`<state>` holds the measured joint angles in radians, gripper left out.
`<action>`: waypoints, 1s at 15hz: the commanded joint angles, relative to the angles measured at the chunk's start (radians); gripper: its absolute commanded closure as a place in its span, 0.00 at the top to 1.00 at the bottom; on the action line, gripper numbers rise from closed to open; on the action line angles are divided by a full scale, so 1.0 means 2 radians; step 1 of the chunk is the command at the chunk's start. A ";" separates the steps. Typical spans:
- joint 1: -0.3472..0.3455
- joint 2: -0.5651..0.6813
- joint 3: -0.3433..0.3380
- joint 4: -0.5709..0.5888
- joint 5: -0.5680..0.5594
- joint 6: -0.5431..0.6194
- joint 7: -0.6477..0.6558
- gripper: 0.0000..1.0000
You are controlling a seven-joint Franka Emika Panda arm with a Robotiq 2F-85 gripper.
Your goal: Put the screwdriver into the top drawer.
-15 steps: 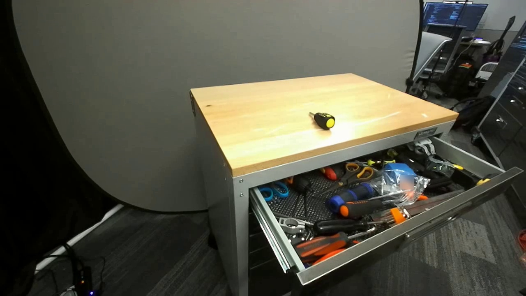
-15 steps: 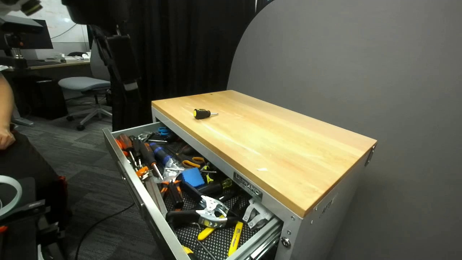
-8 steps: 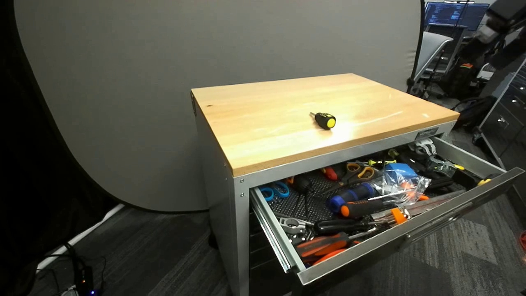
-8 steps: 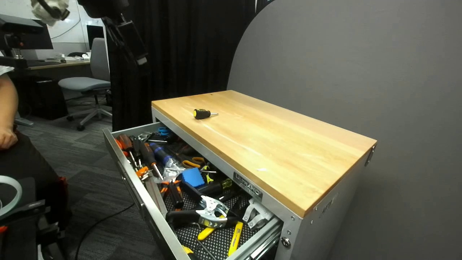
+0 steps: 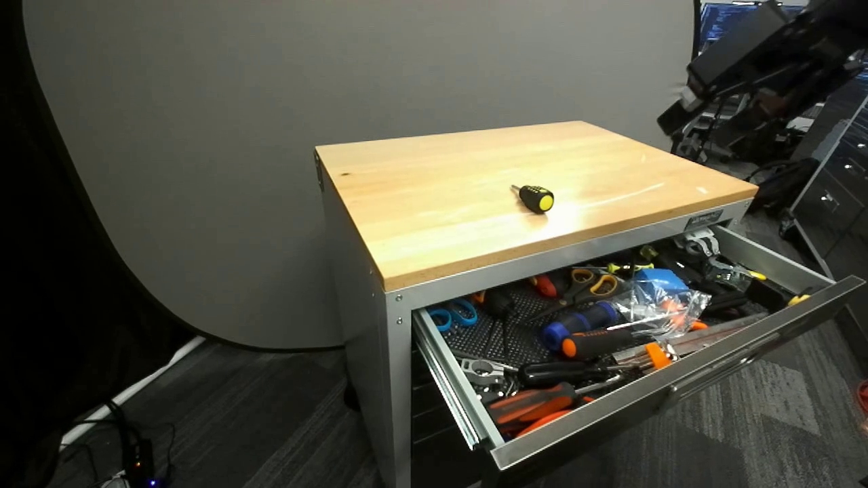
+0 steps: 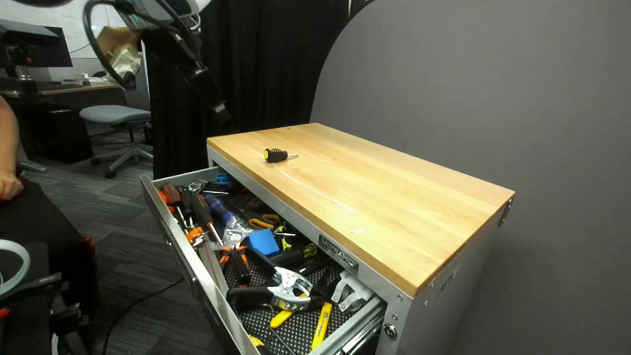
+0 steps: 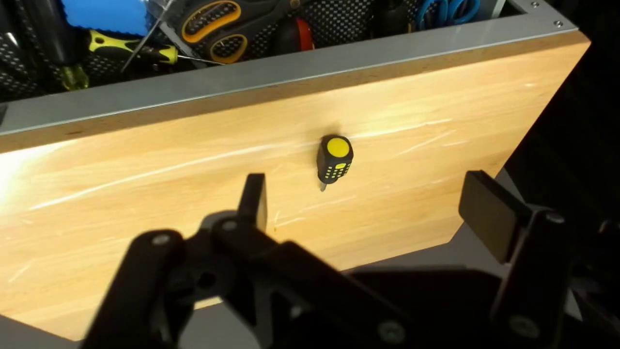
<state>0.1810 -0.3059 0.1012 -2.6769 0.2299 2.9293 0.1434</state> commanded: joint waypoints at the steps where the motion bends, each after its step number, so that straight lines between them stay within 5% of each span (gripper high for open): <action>1: 0.055 0.096 -0.040 0.044 0.072 0.078 -0.038 1.00; 4: 0.100 0.146 -0.061 0.081 0.152 0.105 -0.077 1.00; 9: 0.102 0.210 -0.033 0.145 0.223 0.168 -0.117 1.00; 12: 0.087 0.257 -0.017 0.173 0.201 0.205 -0.118 1.00; 13: 0.070 0.270 -0.010 0.173 0.133 0.217 -0.061 1.00; 15: 0.063 0.305 -0.014 0.181 0.088 0.244 -0.045 1.00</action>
<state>0.3516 0.1951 0.0578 -2.3683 0.5302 3.3248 -0.0156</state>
